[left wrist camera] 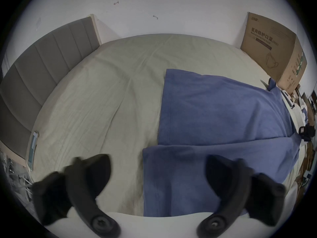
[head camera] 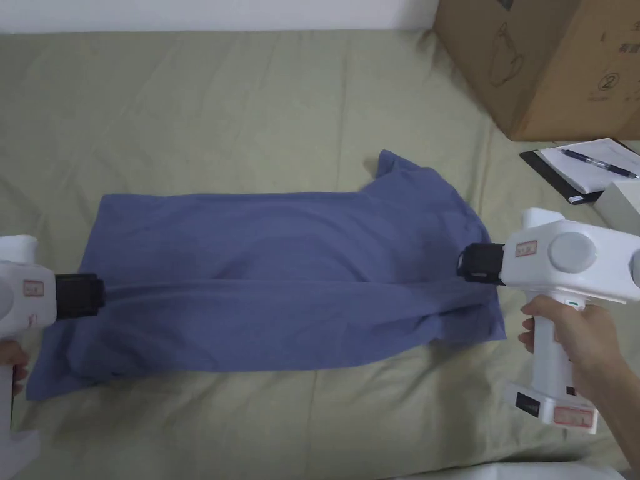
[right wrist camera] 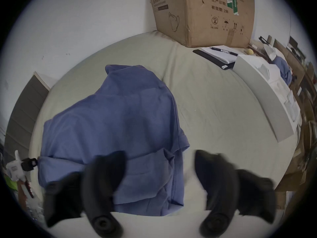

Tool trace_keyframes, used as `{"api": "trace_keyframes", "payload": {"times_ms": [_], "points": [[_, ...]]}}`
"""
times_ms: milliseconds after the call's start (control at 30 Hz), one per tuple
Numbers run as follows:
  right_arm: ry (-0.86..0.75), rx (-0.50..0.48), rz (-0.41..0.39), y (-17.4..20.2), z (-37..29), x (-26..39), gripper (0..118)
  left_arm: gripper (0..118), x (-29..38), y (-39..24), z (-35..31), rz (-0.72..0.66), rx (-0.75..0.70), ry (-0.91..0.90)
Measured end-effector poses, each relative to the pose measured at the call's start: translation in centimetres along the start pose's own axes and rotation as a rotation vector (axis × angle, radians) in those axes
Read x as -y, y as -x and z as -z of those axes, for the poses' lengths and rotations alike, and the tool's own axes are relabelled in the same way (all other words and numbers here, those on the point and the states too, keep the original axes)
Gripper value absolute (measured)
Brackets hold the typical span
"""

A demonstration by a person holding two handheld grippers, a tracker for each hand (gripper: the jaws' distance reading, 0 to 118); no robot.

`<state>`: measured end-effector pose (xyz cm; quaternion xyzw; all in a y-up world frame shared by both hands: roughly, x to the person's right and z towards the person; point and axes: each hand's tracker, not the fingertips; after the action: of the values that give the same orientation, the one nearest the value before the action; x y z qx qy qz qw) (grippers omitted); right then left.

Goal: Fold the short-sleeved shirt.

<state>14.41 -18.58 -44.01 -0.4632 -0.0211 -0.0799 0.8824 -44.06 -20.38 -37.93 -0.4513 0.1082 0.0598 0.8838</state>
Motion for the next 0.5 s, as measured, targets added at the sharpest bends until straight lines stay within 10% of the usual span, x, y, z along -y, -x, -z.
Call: {"api": "trace_keyframes", "payload": {"times_ms": [133,267,367,500], "points": [[-0.076,-0.059,-0.013,-0.7,-4.0,1.0,88,113,1.8,2.0,-3.7,-0.077,0.068,-0.04],[-0.133,-0.148,-0.019,-1.1,-8.6,4.1,53,84,5.2,3.4,-8.5,-0.112,0.099,-0.093],[-0.154,-0.172,-0.012,-1.1,-10.9,7.2,1,6,8.1,3.9,-10.9,-0.147,0.094,-0.113],[-0.127,-0.224,0.038,-1.3,-12.1,10.5,0,0,10.6,4.4,-11.6,-0.152,0.073,-0.057]]}}
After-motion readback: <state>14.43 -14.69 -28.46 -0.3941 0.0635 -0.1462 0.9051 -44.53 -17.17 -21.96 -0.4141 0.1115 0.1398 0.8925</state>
